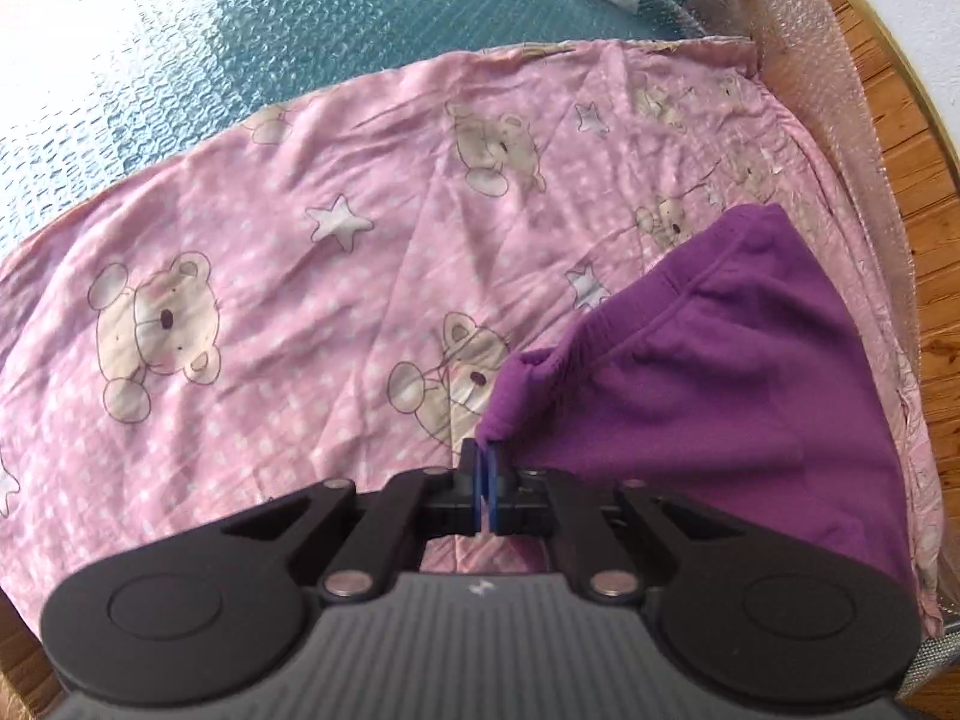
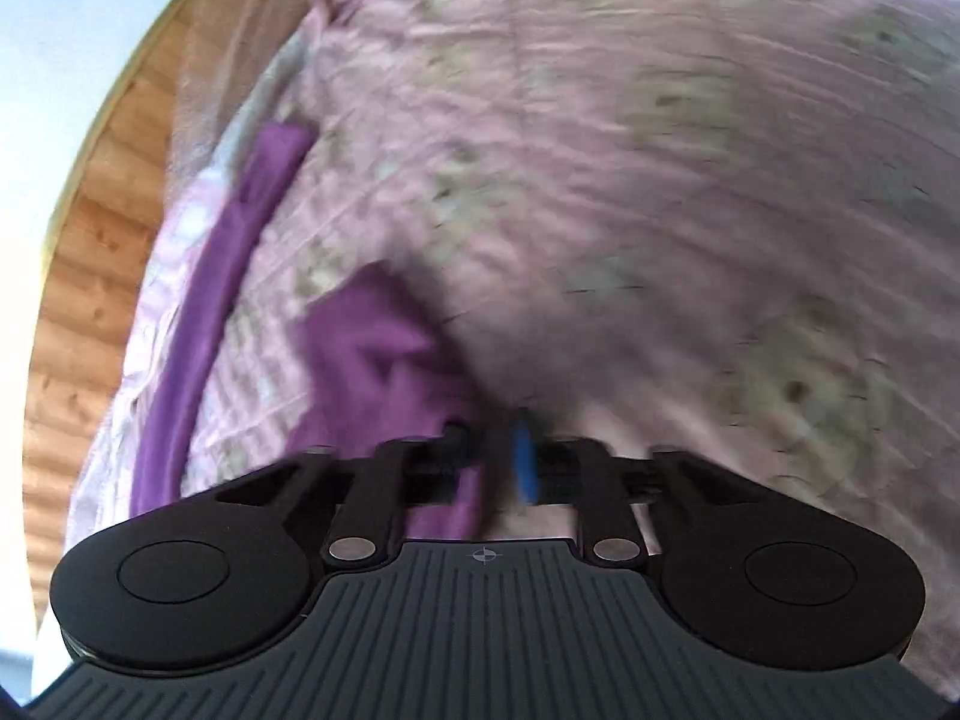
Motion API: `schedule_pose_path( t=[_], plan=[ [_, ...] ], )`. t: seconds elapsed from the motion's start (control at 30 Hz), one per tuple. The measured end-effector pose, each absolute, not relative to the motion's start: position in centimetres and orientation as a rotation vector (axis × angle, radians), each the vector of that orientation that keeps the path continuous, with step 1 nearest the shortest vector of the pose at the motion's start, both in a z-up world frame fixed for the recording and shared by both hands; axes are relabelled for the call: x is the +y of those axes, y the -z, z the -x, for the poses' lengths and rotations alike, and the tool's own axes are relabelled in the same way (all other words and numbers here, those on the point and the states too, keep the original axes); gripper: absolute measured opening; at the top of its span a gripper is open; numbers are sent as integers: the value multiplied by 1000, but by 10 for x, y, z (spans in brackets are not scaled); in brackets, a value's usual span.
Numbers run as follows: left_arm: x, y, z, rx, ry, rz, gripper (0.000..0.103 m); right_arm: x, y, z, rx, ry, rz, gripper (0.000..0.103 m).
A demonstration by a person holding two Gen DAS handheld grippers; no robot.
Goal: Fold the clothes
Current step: 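Release the sleeve with the right gripper and lift it away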
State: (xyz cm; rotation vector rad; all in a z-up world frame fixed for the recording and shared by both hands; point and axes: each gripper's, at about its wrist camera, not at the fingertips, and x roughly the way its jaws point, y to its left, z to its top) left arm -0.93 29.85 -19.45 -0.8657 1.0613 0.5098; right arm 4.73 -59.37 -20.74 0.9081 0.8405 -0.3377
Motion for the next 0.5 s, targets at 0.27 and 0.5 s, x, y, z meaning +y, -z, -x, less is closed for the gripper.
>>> schedule_pose_path(
  t=[0.27, 0.5],
  plan=[
    [300, 179, -6, 1058, -496, 783, 2, -568, 174, -88, 802, 218, -359, 63],
    [297, 176, 3, 1049, -499, 792, 2, -550, 169, -87, 925, 476, -8, 67]
  ],
)
